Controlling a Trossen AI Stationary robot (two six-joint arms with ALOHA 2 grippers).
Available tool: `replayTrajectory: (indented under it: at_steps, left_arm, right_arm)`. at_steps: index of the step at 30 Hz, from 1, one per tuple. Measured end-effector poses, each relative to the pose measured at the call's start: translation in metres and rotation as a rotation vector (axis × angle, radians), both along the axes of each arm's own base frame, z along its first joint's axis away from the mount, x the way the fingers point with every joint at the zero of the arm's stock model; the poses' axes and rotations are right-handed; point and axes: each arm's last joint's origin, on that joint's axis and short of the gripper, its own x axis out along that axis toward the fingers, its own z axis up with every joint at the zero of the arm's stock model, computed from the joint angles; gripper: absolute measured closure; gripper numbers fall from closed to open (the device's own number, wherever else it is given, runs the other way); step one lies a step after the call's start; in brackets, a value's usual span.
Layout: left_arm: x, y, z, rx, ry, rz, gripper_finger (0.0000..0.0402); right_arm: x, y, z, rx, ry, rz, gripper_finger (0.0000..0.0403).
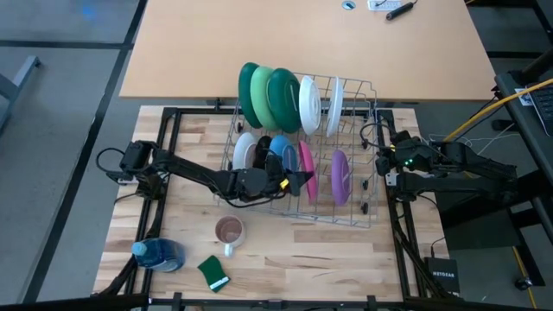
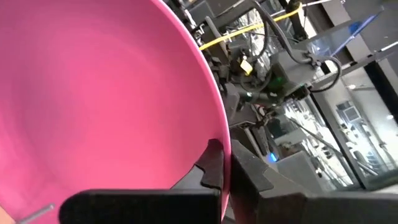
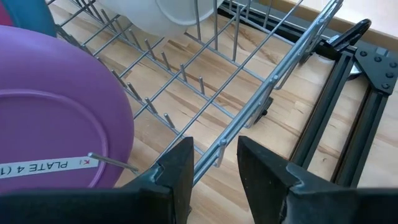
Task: Sort dishes
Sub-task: Put the pink plate into the dishwasher rack
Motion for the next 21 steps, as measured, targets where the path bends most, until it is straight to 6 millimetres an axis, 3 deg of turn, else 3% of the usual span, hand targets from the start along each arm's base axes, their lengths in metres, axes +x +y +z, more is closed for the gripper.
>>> replayTrajectory:
  at_steps: [10,21]
  left_arm:
    - [-0.004,-0.025,0.002,-0.021,-0.019,-0.071,0.0401]
    - [0.000,-0.003,0.005,-0.015,-0.049,-0.065,0.0401]
  right_arm:
    - [0.000,0.000,0.000,-0.006,0.001,-0.004,0.0276]
    - [0.000,0.000,0.000,-0.006,0.000,-0.004,0.0276]
